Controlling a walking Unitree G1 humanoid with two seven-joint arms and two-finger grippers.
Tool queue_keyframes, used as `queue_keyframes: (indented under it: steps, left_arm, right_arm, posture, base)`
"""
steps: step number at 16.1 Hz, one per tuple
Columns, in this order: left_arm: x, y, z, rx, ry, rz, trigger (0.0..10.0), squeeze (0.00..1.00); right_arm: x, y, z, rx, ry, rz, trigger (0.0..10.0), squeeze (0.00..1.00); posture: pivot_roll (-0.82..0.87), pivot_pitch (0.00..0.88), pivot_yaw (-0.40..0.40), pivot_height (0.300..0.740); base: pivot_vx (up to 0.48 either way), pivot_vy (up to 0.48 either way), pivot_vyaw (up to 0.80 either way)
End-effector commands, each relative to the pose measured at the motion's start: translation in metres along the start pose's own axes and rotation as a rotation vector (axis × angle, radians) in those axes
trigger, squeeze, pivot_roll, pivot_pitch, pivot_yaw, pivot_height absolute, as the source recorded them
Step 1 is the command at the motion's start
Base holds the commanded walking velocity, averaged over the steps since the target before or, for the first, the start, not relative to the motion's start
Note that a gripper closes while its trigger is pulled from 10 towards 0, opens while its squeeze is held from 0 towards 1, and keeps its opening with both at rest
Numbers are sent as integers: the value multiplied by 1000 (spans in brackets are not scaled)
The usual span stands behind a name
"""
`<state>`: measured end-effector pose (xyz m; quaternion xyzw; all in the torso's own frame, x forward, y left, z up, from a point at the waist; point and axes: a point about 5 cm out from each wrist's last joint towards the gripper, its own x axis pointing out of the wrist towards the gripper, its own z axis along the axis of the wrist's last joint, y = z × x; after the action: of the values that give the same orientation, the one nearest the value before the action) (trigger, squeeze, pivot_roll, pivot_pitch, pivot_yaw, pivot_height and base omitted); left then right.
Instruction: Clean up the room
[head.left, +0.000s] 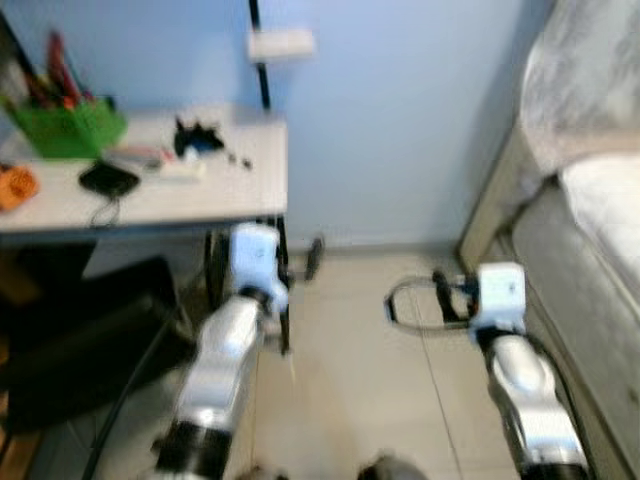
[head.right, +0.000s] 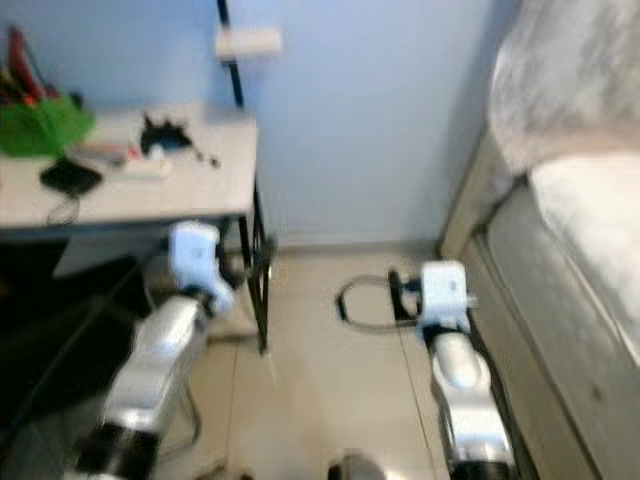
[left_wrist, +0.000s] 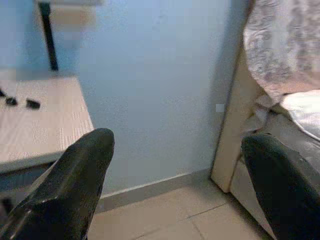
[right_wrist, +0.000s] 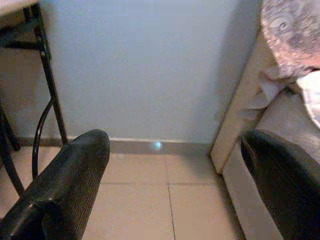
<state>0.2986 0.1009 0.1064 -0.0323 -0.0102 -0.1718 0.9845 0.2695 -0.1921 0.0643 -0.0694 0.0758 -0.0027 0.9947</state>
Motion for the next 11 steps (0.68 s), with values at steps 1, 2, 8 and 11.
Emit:
queue_keyframes:
  steps: [1, 2, 8, 11]
  left_arm:
    - [-1, 10, -3, 22, 18, 31, 10000, 0]
    - [-3, 15, -5, 15, 32, 57, 10000, 0]
    - [-13, 26, -17, -49, 40, 114, 10000, 0]
    - [-28, 30, -18, -26, 27, 95, 10000, 0]
  right_arm:
    - [1, 4, 1, -1, -8, 3, 10000, 0]
    - [1, 4, 1, -2, -8, 0, 10000, 0]
    - [-2, 2, 4, 14, -56, -32, 10000, 0]
    - [-8, -4, -4, 54, -40, -37, 10000, 0]
  posture:
    - [-120, 0, 43, 697]
    - [-121, 0, 42, 697]
    - [-114, 0, 50, 697]
    - [-122, 0, 60, 697]
  base:
    - [0, 0, -613]
    - [0, 0, -619]
    - [71, 0, -630]
    - [462, 0, -688]
